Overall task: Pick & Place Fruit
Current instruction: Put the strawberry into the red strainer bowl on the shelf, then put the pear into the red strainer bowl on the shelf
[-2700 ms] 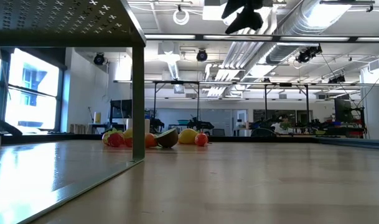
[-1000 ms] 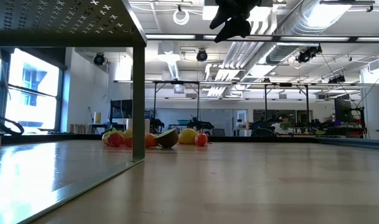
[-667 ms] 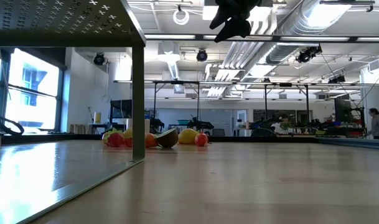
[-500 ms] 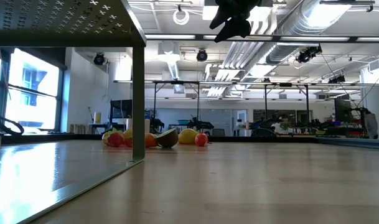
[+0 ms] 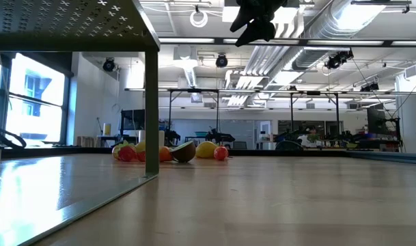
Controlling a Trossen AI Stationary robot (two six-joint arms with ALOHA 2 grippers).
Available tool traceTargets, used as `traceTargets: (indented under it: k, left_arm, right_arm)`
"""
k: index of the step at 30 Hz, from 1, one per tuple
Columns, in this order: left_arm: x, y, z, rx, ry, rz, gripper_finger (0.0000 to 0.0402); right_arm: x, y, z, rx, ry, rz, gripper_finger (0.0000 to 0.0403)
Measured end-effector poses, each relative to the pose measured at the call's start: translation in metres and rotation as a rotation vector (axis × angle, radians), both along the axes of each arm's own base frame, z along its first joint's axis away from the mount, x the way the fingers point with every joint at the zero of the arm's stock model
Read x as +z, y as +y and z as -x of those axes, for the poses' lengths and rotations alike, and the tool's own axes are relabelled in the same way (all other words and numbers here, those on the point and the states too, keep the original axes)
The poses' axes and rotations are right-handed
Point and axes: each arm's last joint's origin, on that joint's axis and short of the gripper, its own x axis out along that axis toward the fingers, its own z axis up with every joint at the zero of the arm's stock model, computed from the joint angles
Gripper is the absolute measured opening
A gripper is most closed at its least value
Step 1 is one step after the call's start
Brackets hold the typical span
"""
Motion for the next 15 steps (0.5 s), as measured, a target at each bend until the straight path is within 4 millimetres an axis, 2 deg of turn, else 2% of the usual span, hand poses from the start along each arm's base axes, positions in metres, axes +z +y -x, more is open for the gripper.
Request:
traceTargets:
  k: [6, 15]
  left_arm:
    - [-0.003, 0.007, -0.014, -0.037, 0.132, 0.057, 0.0234]
    - [0.004, 0.012, -0.015, -0.057, 0.116, 0.12, 0.0243]
  right_arm:
    - [0.0, 0.0, 0.0, 0.0, 0.0, 0.0, 0.0262]
    - [0.0, 0.0, 0.0, 0.0, -0.001, 0.0, 0.0262]
